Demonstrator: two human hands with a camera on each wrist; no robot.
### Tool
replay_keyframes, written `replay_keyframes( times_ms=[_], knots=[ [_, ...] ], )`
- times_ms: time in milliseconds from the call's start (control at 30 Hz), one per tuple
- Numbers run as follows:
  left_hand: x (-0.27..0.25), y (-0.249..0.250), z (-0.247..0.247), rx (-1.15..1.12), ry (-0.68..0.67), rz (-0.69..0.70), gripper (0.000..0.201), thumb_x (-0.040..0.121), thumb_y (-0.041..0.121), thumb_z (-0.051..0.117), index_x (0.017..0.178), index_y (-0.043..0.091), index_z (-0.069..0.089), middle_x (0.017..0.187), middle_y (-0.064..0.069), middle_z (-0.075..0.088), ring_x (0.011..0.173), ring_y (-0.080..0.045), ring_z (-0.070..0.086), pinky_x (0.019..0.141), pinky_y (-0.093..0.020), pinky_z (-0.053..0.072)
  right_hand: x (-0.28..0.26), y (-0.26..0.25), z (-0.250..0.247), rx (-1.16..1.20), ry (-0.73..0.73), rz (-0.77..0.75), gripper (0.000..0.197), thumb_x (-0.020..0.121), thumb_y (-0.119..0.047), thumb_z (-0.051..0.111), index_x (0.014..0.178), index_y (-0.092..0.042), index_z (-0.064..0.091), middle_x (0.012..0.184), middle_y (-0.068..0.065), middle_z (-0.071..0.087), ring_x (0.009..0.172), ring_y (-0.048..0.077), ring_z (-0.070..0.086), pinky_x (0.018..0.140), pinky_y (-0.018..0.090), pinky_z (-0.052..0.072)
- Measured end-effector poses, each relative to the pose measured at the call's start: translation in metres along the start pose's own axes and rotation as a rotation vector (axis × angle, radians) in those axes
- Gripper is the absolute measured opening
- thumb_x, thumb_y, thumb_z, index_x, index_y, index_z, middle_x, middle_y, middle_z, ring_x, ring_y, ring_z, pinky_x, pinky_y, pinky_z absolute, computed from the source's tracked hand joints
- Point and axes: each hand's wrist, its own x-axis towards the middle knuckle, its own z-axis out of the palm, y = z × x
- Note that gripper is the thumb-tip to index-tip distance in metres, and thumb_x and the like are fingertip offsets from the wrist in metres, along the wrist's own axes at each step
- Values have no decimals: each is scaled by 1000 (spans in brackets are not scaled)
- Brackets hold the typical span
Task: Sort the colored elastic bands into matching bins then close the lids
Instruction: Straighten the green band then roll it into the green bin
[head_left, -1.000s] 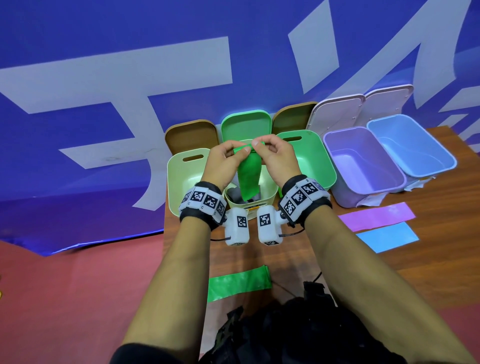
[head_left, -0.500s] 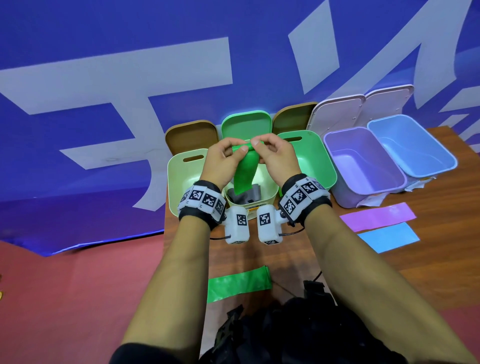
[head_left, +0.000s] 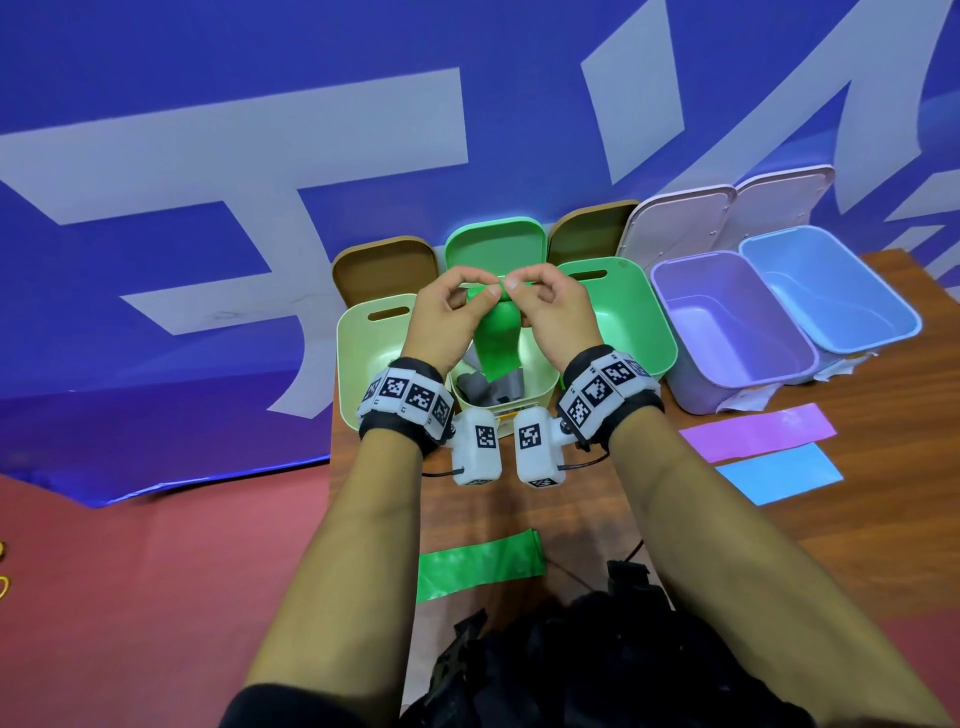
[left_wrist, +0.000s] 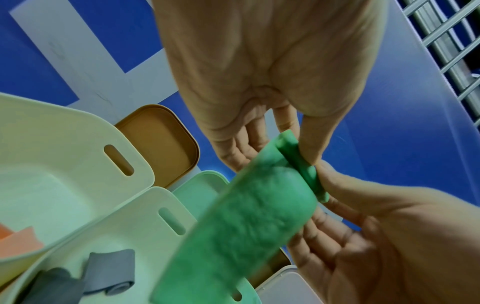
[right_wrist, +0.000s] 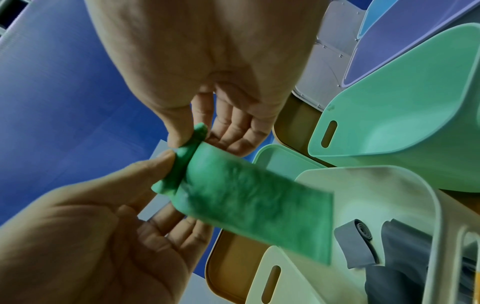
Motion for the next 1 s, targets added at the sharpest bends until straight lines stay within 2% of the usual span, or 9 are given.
replay_keyframes(
  times_ms=[200,267,400,467,600,733,833,900,1000],
  knots=[
    [1,-7,0,-33,-3,-53,7,95,18,64,89,17,68,77,2,68,69,-8,61,68,-25,50,-1,2,-1,-26,-3,-36,8,91,-15,67,90,-23,66,80,-4,60,80,13,54,79,32,51],
    [0,-8,0,-24,-11,-70,8,94,23,64,89,21,68,75,-1,68,69,-13,61,68,-29,51,-2,3,-1,-26,7,-44,9,91,-11,66,92,-20,66,80,-3,57,76,9,50,75,24,46],
    [-1,-9,0,-15,-14,-87,6,96,15,62,93,11,65,59,9,65,56,-2,59,58,-15,47,-3,3,-4,-2,-2,-56,15,89,-4,66,93,-19,65,85,1,59,71,0,52,72,15,44],
    [-2,-8,0,-45,-17,-75,3,94,14,64,92,12,66,69,1,69,65,-11,65,65,-24,53,-3,4,-4,4,-5,-46,14,89,-7,66,95,-20,66,81,-3,57,71,0,52,74,19,47],
    [-5,-6,-1,-84,3,-76,5,89,20,70,93,18,68,80,-21,64,75,-27,62,77,-41,54,-4,5,-2,49,-19,2,10,91,-17,67,100,-23,68,73,-1,65,75,28,65,78,45,57],
    [-6,-2,1,-124,16,-111,5,92,17,66,96,14,67,75,-9,68,71,-19,64,71,-34,54,-6,3,-4,48,-9,-4,12,93,-9,63,104,-14,66,51,-14,46,56,12,43,66,29,41],
    [-7,-3,3,-123,8,-116,4,95,13,64,97,11,66,74,-5,70,68,-16,66,69,-31,56,-9,1,-6,47,-23,-5,19,91,-3,62,103,-16,65,60,-5,45,58,13,41,63,28,39],
    [-9,-4,3,-126,-5,-102,6,94,11,65,99,11,66,77,-12,69,70,-20,66,73,-34,56,-10,1,-4,70,-38,9,19,88,-8,63,101,-22,67,65,6,50,65,21,49,66,39,49],
    [-10,-4,3,-102,-4,-96,12,93,8,65,105,5,65,66,0,67,61,-10,62,63,-24,52,-12,1,-1,82,-21,27,9,85,-29,66,91,-34,69,81,28,61,75,34,60,79,56,55]
  ],
)
